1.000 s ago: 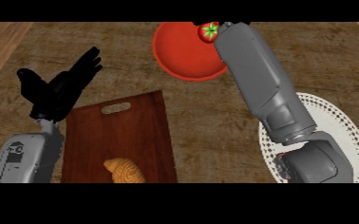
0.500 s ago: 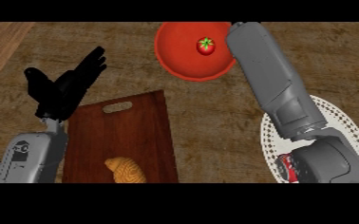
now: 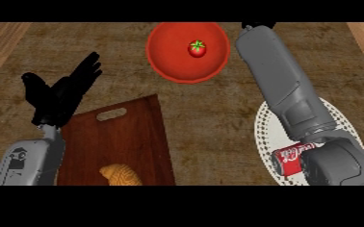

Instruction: Pick the tomato from the placemat and place it in the bowl

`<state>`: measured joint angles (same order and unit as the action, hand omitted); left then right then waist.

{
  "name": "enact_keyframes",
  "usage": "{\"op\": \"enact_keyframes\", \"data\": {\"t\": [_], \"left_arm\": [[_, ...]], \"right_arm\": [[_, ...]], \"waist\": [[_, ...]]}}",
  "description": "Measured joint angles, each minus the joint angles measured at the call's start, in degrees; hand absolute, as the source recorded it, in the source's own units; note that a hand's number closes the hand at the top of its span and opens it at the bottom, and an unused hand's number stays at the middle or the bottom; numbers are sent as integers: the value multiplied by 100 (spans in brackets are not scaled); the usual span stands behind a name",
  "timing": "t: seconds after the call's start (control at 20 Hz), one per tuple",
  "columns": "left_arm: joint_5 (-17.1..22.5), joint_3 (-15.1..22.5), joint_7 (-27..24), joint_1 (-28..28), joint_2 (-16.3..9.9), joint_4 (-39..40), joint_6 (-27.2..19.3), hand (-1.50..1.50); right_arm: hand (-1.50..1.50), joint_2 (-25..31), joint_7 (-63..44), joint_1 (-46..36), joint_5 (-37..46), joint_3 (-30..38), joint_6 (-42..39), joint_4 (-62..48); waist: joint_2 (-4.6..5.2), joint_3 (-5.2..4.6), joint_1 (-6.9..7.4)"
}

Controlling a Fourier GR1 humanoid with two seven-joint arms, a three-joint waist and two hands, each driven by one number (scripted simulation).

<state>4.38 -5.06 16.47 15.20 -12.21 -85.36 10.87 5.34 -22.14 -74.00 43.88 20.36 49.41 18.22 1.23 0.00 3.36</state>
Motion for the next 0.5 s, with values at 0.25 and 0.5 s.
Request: {"op": "enact_keyframes", "data": {"t": [0.25, 0.5], "left_arm": [[117, -228, 79, -101, -144, 8, 39, 0], [203, -384, 144, -315, -239, -70, 69, 0]], "right_arm": [[-150, -49, 256, 267, 14, -271, -343, 519], [-150, -326, 398, 797, -26, -725, -875, 1638]], "waist": [[-117, 2, -274], [-226, 0, -498]]}}
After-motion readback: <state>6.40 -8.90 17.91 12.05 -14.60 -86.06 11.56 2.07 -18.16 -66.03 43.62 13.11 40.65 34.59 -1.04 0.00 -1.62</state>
